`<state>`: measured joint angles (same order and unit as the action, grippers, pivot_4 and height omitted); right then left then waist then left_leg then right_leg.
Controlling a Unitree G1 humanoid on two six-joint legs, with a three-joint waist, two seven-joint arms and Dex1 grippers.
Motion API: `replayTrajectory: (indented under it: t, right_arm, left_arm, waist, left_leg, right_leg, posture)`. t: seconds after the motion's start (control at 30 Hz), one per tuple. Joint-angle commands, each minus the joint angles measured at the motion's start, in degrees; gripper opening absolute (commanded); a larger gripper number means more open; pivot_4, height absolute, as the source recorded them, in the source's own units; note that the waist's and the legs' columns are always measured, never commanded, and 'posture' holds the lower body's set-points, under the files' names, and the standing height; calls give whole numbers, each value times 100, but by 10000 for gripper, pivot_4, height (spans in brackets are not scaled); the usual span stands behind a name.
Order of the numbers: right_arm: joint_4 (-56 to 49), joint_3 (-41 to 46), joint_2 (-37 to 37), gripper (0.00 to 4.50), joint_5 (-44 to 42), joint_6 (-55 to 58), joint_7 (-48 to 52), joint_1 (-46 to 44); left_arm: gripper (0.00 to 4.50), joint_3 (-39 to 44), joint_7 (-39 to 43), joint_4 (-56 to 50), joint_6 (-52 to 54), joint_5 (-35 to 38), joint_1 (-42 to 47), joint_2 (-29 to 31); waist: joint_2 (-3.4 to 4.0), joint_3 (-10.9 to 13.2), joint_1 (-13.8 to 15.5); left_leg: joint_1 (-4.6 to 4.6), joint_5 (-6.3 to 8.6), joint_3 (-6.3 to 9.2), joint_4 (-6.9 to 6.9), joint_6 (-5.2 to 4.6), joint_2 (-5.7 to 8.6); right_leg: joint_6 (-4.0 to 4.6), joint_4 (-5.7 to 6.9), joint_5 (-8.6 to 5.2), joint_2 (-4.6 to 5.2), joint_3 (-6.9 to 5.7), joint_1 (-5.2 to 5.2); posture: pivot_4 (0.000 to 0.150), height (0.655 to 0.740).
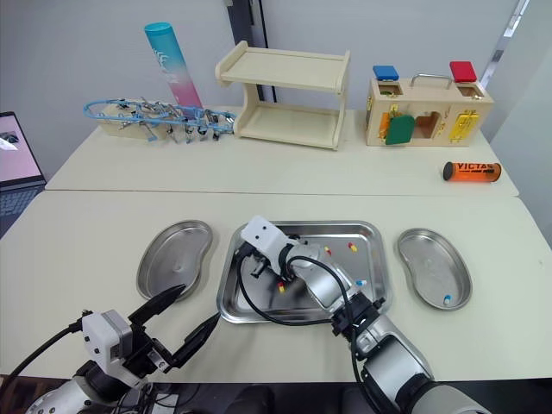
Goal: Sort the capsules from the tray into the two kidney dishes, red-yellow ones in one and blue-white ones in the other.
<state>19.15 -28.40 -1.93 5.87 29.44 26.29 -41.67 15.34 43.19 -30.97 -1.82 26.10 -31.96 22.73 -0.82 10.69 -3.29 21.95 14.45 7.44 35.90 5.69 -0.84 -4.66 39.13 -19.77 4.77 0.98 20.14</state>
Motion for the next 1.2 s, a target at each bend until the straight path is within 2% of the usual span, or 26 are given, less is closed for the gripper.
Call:
replayTrajectory:
  t: [0.03, 0.23, 0.3, 0.5, 0.63, 0.77, 0.87, 1.0, 1.2]
  right_arm:
    - [-221, -35, -23, 365, 74, -204, 120, -44]
    - [-925, 63, 167, 365, -57, -145, 473, 11]
    - [-1673, 250, 448, 365, -205, 101, 674, 163]
    - [-3842, 896, 1552, 365, -893, 960, 1357, 832]
    - [-4738, 1593, 2360, 365, -1306, 1291, 1579, 1349]
    - [-5420, 2651, 3309, 365, -1898, 1438, 2026, 2138]
    - [-5657, 3675, 4008, 365, -2358, 1487, 2404, 2895]
    - [-5475, 4594, 4731, 365, -2376, 1320, 2577, 3816]
    - [-4742, 5500, 5189, 365, -2070, 1065, 2429, 4881]
  left_arm:
    - [45000, 17, -1, -140, -141, -8, -40, 49]
    - [45000, 40, 94, -183, -114, 57, 23, 165]
    - [45000, 26, 350, -258, -83, 193, 39, 374]
    - [45000, -165, 811, -525, 73, 587, 316, 827]
    - [45000, -367, 1069, -581, 262, 763, 581, 1072]
    - [45000, -607, 1229, -507, 600, 932, 1144, 1313]
    - [45000, -804, 1352, -519, 835, 1099, 1521, 1421]
    - [45000, -1018, 1473, -401, 988, 1168, 1942, 1429]
    - [45000, -1277, 1548, -291, 1215, 1207, 2481, 1389]
  waist:
    - [0, 0, 0]
    - [1, 0, 1]
    - [0, 0, 17]
    - [0, 0, 90]
    - [1, 1, 104]
    - [3, 2, 143]
    - [3, 3, 177]
    - [5, 1, 148]
    - [4, 2, 141]
  left_leg:
    - [0, 0, 0, 0, 0, 0]
    - [2, 0, 1, 0, 0, 0]
    - [3, 0, 1, 0, 0, 0]
    - [14, 0, 6, 1, 0, 1]
    - [14, 0, 6, 0, -1, 0]
    - [14, 1, 3, 1, -2, 1]
    - [17, 1, 3, 2, -2, 1]
    - [11, 1, 0, 3, -3, 1]
    - [2, 1, -5, 5, -3, 1]
  right_leg:
    - [0, 0, 0, 0, 0, 0]
    - [0, 0, 0, 0, 0, 3]
    - [0, 0, 0, 0, 0, 3]
    - [0, -6, 0, 0, -7, 2]
    - [0, -5, 0, 0, -6, 2]
    - [0, -8, 0, 0, -5, -3]
    - [-1, -16, 0, 0, -8, -7]
    - [-1, -12, 0, 1, -7, -12]
    - [-1, -14, 0, -1, -3, -22]
  posture:
    - [1500, 7400]
    - [1500, 7400]
    - [1500, 7400]
    - [1500, 7400]
    - [1500, 7400]
    - [1500, 7400]
    - [1500, 7400]
    - [1500, 7400]
    - [1500, 7400]
